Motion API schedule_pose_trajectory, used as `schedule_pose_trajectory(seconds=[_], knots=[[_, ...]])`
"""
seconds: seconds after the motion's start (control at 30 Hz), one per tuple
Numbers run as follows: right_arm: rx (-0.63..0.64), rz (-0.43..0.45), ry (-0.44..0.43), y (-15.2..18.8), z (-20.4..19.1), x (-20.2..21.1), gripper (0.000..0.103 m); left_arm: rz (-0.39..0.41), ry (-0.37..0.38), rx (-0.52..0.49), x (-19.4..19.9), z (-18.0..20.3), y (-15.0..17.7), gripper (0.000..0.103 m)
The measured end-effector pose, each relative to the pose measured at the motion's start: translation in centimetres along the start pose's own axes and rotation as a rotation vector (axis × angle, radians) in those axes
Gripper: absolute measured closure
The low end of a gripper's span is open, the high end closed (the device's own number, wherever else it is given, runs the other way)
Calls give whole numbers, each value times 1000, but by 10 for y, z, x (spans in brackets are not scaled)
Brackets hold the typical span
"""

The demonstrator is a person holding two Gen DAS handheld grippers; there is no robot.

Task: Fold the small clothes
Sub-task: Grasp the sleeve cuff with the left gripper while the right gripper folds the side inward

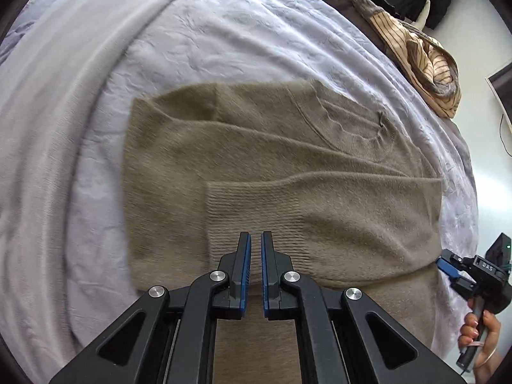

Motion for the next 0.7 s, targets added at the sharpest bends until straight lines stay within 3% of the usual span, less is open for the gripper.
schedule_pose_trajectory(seconds=[0.07,0.1,0.13,0.27,0.47,0.7], knots=[[-55,15,-36,1,8,-7,72,2,-26,-15,-5,4,4,97],[-73,30,-59,-1,10,-10,94,8,-51,-28,-9,6,5,97],[-74,35,-64,-3,10,-11,97,14,-85,-43,-15,5,7,97],[13,5,25,-3,10,-19,97,5,-102,-37,-23,-3,11,97],[54,-14,69,4,3,-5,97,6,-145,-48,-3,-4,18,97],[150,-55,92,28,-17,25,96,-24,-166,-70,28,-1,52,97]])
Point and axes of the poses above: each gripper's, at about its wrist camera, not at the fingertips, and x roughly against the way its jaws point, z to its right, y to its underside, the point moved 2 cm from there along -x, roughly the way its jaws point, and after that the axes turned 14 degrees about x, right-handed, at the moved point
